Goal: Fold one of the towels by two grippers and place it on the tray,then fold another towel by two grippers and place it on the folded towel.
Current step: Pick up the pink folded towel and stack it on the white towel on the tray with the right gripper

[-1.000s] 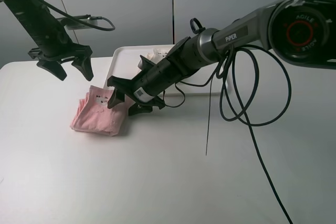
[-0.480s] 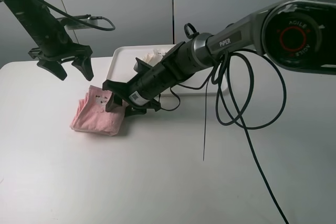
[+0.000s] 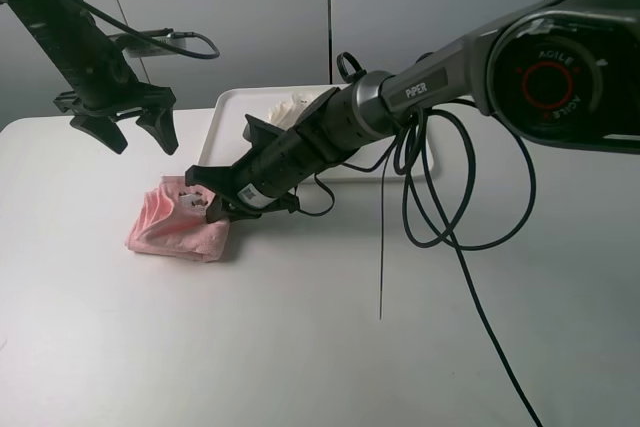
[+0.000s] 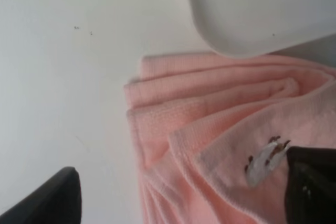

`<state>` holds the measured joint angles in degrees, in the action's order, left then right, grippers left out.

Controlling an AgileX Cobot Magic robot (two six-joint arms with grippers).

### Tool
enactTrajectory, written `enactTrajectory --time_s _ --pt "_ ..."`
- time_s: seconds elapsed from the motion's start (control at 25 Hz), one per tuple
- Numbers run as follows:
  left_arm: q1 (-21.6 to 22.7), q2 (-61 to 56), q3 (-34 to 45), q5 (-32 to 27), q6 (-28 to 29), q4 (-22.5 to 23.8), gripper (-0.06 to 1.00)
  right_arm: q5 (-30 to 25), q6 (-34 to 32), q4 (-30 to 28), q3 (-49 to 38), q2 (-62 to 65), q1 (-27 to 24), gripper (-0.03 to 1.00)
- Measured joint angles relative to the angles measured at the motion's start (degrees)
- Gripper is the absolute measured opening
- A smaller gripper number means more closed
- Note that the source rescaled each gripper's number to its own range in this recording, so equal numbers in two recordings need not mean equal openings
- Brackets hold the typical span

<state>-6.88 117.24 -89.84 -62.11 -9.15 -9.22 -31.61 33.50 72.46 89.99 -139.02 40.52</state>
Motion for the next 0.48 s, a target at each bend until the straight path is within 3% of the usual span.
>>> enactTrajectory --time_s 0.16,0.28,0.48 --pt "0.0 0.0 0.0 0.0 -0.2 0.0 1.00 -1.3 0.1 -4.8 0.0 1.9 0.0 0.07" --pt "0.0 0.0 0.0 -0.2 -1.1 0.0 1.00 -3.2 -1.0 -11.5 0.0 5.2 0.0 0.07" --pt "1.2 0.0 0.0 -0.7 -1.4 -1.0 1.00 -8.8 -9.9 -29.5 0.0 12.0 -0.7 0.07"
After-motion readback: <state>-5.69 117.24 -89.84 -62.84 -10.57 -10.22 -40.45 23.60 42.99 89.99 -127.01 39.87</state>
